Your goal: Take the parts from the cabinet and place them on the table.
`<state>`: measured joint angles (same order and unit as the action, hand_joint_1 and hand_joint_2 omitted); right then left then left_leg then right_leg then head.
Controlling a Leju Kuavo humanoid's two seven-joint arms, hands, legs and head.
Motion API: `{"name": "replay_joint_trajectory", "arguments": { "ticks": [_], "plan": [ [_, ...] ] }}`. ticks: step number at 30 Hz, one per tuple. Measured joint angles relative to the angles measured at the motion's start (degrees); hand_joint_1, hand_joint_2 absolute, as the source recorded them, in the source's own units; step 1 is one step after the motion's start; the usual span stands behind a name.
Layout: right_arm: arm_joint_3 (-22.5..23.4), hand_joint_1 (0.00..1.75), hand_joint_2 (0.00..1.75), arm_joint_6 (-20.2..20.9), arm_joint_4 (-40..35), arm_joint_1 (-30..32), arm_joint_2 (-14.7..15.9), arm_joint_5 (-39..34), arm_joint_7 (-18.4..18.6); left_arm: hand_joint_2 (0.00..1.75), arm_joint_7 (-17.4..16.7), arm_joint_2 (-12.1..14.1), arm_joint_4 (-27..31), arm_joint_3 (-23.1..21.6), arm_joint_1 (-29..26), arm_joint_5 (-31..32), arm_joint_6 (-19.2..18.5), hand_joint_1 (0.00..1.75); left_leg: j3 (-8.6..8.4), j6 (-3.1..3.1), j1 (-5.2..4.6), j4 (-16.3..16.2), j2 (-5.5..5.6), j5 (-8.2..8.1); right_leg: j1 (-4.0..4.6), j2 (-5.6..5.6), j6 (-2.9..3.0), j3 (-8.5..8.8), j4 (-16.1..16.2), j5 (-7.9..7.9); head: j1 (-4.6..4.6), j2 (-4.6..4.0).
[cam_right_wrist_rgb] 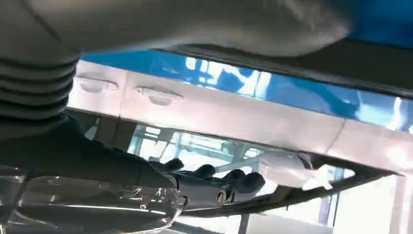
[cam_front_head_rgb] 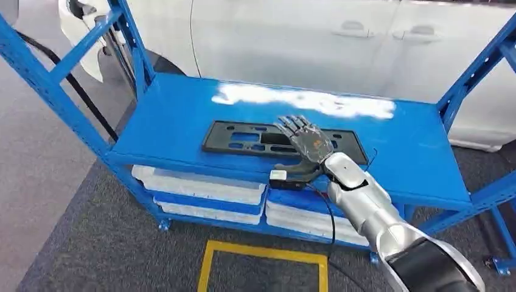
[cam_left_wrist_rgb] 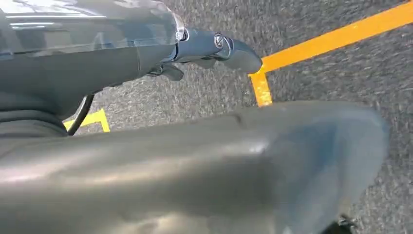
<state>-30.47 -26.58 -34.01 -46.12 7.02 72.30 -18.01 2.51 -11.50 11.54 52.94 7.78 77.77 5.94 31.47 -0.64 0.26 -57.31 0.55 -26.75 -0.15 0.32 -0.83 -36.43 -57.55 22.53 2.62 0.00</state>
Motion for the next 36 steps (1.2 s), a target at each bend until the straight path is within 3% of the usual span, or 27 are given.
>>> {"name": "replay_joint_trajectory", "arguments": {
  "ticks": [3, 4, 6, 7, 8, 9, 10, 11, 12, 13, 14, 15, 17, 18, 19, 22, 23, 24, 25, 27, 28, 31, 32, 33, 34, 36],
  "plan": [
    [-0.09, 0.0, 1.75, -0.11, 0.02, -0.19, 0.07, 0.96, 1.07, 0.0, 0.09, 0.07, 0.0, 0.0, 0.16, -0.04, -0.09, 0.0, -0.27, 0.91, 0.01, -0.7, -0.15, -1.14, -0.52, -0.07, 0.98, 0.92, 0.88, 0.11, -0.02, 0.0],
    [-0.11, 0.0, 1.75, -0.11, 0.11, -0.47, 0.04, 1.31, 1.59, 0.0, 0.11, 0.07, 0.0, 0.0, 0.18, -0.09, -0.09, 0.0, 0.99, 1.08, 0.0, -3.41, -0.2, -2.58, -0.56, -0.14, 1.41, 1.13, 0.96, 0.26, 0.02, 0.0],
    [-0.37, 0.0, 1.75, -0.09, 0.5, -0.94, -0.02, 2.78, 3.08, 0.0, 0.11, 0.07, 0.0, 0.0, 0.19, -0.28, -0.09, 0.0, 6.38, 1.36, 0.17, -13.5, -0.2, -6.85, -0.38, -0.14, 1.74, 1.24, 0.86, 0.52, 0.0, 0.0],
    [-0.48, 0.0, 1.75, -0.02, 0.81, -1.04, -0.04, 3.76, 4.4, 0.0, 0.09, 0.07, 0.0, 0.02, 0.13, -0.35, -0.07, 0.0, 8.78, 1.48, 0.22, -17.47, -0.2, -7.79, -0.3, -0.15, 1.81, 1.27, 0.79, 0.62, 0.0, 0.0],
    [-0.81, 0.0, 1.75, 0.07, 1.29, -1.28, -0.11, 4.99, 6.06, 0.0, 0.09, 0.07, 0.0, 0.04, 0.07, -0.39, -0.02, 0.0, 9.94, 1.53, 0.26, -18.75, -0.2, -7.36, -0.25, -0.14, 1.84, 1.29, 0.67, 0.74, 0.02, 0.0],
    [-1.18, 0.0, 1.75, 0.17, 1.81, -1.6, -0.17, 5.98, 7.49, 0.0, 0.07, 0.07, 0.0, 0.06, 0.05, -0.52, 0.04, 0.0, 9.7, 1.48, 0.3, -17.2, -0.2, -5.54, -0.24, -0.13, 1.76, 1.35, 0.53, 0.91, 0.0, 0.0],
    [-1.38, 0.0, 1.75, 0.37, 2.19, -1.98, -0.28, 6.73, 8.57, 0.0, 0.07, 0.09, 0.0, 0.07, 0.07, -0.55, 0.11, 0.0, 8.18, 1.37, 0.32, -13.11, -0.2, -2.7, -0.23, -0.09, 1.66, 1.45, 0.33, 1.11, 0.0, 0.0],
    [-1.53, 0.0, 1.75, 0.94, 2.71, -2.57, -0.33, 7.56, 9.85, 0.0, 0.07, 0.09, 0.0, 0.07, 0.1, -0.57, 0.13, 0.0, 5.71, 1.16, 0.34, -7.36, -0.21, 0.51, -0.23, -0.07, 1.51, 1.59, 0.11, 1.33, 0.02, 0.0],
    [-1.73, 0.0, 1.75, 1.14, 3.13, -3.1, -0.42, 8.24, 10.78, 0.0, 0.07, 0.09, 0.0, 0.09, 0.09, -0.57, 0.18, 0.0, 3.66, 0.89, 0.33, -2.62, -0.24, 2.63, -0.21, -0.05, 1.33, 1.6, -0.11, 1.54, 0.0, 0.0],
    [-1.92, 0.0, 1.75, 1.16, 3.65, -3.56, -0.44, 8.99, 11.78, 0.0, 0.07, 0.07, 0.0, 0.11, 0.15, -0.59, 0.2, 0.0, 2.98, 0.61, 0.06, -1.15, -0.2, 1.69, 0.22, 0.03, 1.02, 1.41, -0.39, 1.69, 0.0, 0.0],
    [-2.14, 1.29, 1.75, 1.14, 4.06, -3.74, -0.44, 9.7, 12.61, 0.0, 0.07, 0.07, 0.0, 0.11, 0.18, -0.63, 0.22, 0.0, 3.04, 0.34, 0.02, -1.16, -0.14, 1.91, 0.17, 0.06, 0.81, 1.29, -0.36, 1.6, 0.0, 0.0],
    [-2.27, 1.62, 1.75, 1.11, 4.42, -3.8, -0.46, 10.12, 13.18, 0.0, 0.02, 0.07, 0.0, 0.11, 0.11, -0.66, 0.26, 0.0, 3.13, 0.2, 0.01, -1.14, -0.07, 1.9, 0.04, 0.02, 0.5, 1.29, -0.29, 1.57, 0.0, 0.0],
    [-2.62, 1.66, 1.75, 0.96, 5.14, -4.14, -0.5, 11.6, 14.34, 0.0, -0.02, 0.05, 0.0, 0.15, 0.06, -0.7, 0.26, 0.0, 3.0, -0.56, 0.04, -0.65, -0.01, 2.21, 0.05, 0.02, -0.24, 1.37, -0.2, 1.55, 0.0, 0.0],
    [-2.64, 1.66, 1.75, 0.92, 5.31, -4.2, -0.48, 12.18, 14.67, 0.0, -0.02, 0.02, 0.0, 0.15, 0.06, -0.72, 0.26, 0.0, 2.7, -0.92, 0.31, -0.29, -0.1, 2.49, -0.28, -0.01, -0.52, 1.2, -0.83, 2.17, 0.0, 0.0],
    [-2.78, 1.64, 1.75, 0.94, 5.53, -4.44, -0.5, 12.74, 14.82, 0.0, -0.02, 0.02, 0.0, 0.15, 0.17, -0.72, 0.26, 0.0, 2.68, -1.16, 0.32, -0.21, -0.12, 2.54, -0.22, -0.03, -0.76, 0.19, -3.07, 3.87, 0.0, 0.0],
    [-3.26, 1.75, 1.75, 1.01, 6.49, -4.6, -0.5, 13.53, 14.93, 0.0, -0.02, 0.02, 0.0, 0.15, 0.2, -0.72, 0.26, 0.0, 2.74, -1.32, 0.29, -0.26, -0.13, 2.5, -0.53, -0.03, -1.42, -6.01, -16.16, 9.67, 0.0, 0.0],
    [-3.43, 1.75, 1.75, 1.03, 6.8, -4.54, -0.52, 13.95, 14.93, 0.0, -0.02, 0.02, 0.0, 0.15, 0.1, -0.72, 0.28, 0.0, 2.73, -1.33, 0.29, -0.29, -0.11, 2.47, -0.63, -0.04, -1.52, -7.34, -18.49, 9.81, 0.0, 0.0],
    [-3.67, 1.75, 1.75, 1.03, 7.04, -4.56, -0.52, 14.21, 14.8, 0.0, -0.02, 0.02, 0.0, 0.17, 0.09, -0.74, 0.28, 0.0, 2.7, -1.28, 0.3, -0.32, -0.09, 2.42, -0.71, -0.05, -1.55, -7.11, -17.39, 8.45, 0.0, 0.0],
    [-3.78, 1.75, 1.75, 0.98, 7.15, -4.66, -0.52, 14.25, 14.73, 0.0, -0.02, 0.02, 0.0, 0.17, 0.11, -0.79, 0.28, 0.0, 2.63, -1.21, 0.31, -0.38, -0.05, 2.35, -0.76, -0.06, -1.49, -5.59, -13.98, 6.17, 0.0, 0.0],
    [-3.96, 1.75, 1.75, 0.94, 7.39, -5.11, -0.52, 14.25, 14.51, 0.0, 0.04, 0.0, 0.0, 0.17, 0.15, -0.92, 0.28, 0.0, 2.43, -0.82, 0.32, -0.61, -0.02, 2.0, -0.77, -0.15, -1.15, -0.38, -3.21, 0.93, 0.0, 0.0],
    [-4.04, 1.75, 1.75, 0.9, 7.48, -5.44, -0.52, 14.25, 14.49, 0.0, 0.07, 0.0, 0.0, 0.17, 0.18, -0.92, 0.28, 0.0, 2.57, -0.56, 0.11, -0.71, -0.01, 1.85, -0.6, -0.14, -0.91, 0.87, -0.86, 1.5, 0.0, 0.0],
    [-4.09, 1.75, 1.75, 0.87, 7.65, -5.72, -0.61, 14.25, 14.03, 0.0, 0.11, 0.0, 0.0, 0.2, 0.16, -0.94, 0.35, 0.0, 2.51, 0.26, 0.09, -0.59, -0.01, 1.79, -0.08, -0.09, -0.01, 0.69, -0.62, 1.49, 0.0, 0.0],
    [-4.09, 1.75, 1.75, 0.85, 7.72, -5.73, -0.61, 14.27, 13.88, 0.0, 0.11, 0.0, 0.0, 0.2, 0.19, -1.0, 0.37, 0.0, 2.45, 0.57, 0.06, -0.46, -0.01, 1.77, -0.14, -0.11, 0.34, 0.73, -0.46, 1.39, 0.0, 0.0],
    [-4.09, 1.75, 1.75, 0.79, 7.69, -5.8, -0.81, 14.29, 13.6, 0.0, 0.13, 0.02, 0.0, 0.2, 0.24, -1.07, 0.46, 0.0, 2.69, 0.87, 0.01, -0.84, -0.04, 1.3, -0.78, -0.28, 0.81, 1.09, 0.06, 1.12, 0.0, 0.0],
    [-4.09, 1.75, 1.75, 0.79, 7.69, -5.98, -0.87, 14.34, 13.29, 0.0, 0.22, 0.02, 0.0, 0.2, 0.2, -1.07, 0.46, 0.0, 3.13, 1.18, 0.04, -2.57, -0.17, 0.06, -0.7, -0.26, 1.19, 1.3, 0.22, 1.2, 0.02, 0.0],
    [-4.11, 1.75, 1.75, 0.79, 7.72, -6.08, -1.03, 14.47, 12.48, 0.0, 0.24, 0.0, 0.0, 0.2, 0.19, -1.09, 0.48, 0.0, 7.33, 1.52, 0.24, -11.38, -0.17, -4.44, -0.52, -0.3, 1.58, 1.33, 0.21, 1.29, 0.0, 0.0]
  ]
}}
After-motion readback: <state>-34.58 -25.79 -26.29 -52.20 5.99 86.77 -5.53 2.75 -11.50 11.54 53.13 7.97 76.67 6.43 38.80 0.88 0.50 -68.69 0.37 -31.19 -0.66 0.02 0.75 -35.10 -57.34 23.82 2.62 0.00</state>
